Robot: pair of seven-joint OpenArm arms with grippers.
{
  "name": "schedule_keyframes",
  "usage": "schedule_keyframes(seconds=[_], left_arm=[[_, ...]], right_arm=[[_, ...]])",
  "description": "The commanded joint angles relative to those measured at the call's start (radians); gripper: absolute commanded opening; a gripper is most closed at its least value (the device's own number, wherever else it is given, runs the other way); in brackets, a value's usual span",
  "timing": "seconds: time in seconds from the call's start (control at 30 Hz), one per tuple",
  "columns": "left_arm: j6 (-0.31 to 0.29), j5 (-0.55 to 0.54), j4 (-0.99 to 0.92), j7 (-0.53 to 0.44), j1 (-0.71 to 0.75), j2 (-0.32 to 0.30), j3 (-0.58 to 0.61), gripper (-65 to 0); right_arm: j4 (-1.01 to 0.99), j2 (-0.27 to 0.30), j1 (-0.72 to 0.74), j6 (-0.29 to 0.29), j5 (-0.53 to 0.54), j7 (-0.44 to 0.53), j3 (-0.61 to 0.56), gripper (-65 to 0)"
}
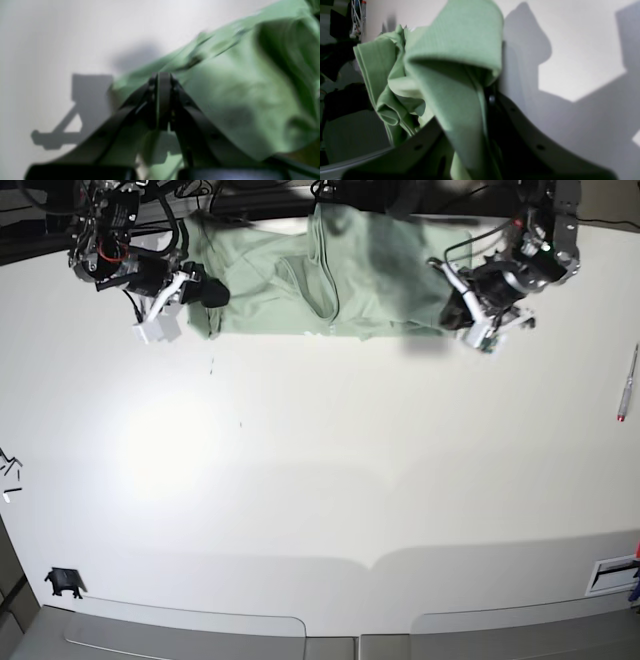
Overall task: Fold the T-shirt properly
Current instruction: 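Grasp the folded bundle with both grippers from opposite ends, then lift the bundle with the right gripper and fold it toward the left gripper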
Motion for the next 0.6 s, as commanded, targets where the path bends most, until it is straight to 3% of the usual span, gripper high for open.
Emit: schedule_keyframes(seconds=[0.0,0.17,0.37,0.5,0.57], left_arm=[[-0.004,-0.016,0.019,-0.022,0.015,-0.006,-0.035,-65.0],[-0.003,-0.014,0.018,-0.021,0.111,-0.044,-0.156,-65.0],[0.023,-0.018,-0.006,-0.022,0.215,-0.053,-0.172,-65.0],[0.015,-0.055,-0.013,-0.029,0.249,-0.052,-0.172,-65.0],[0.003,-0.070,-0.013,-0.029,0.249,-0.052,-0.172,-65.0]], right_arm=[[0.022,0.015,0.009,-0.001,0.024,0.001,0.004,-65.0],[0.125,0.014,0.008,-0.001,0.113,-0.056,0.004,-65.0],[0.363,-0.001,-0.005,0.000,0.165,-0.085,0.003,-65.0],[0.521,-0.089,-0.067,0.009,0.267,-0.085,-0.043,-65.0],[0.566,-0.149,-0.101,0.019,0.266,-0.085,-0.117,-65.0]])
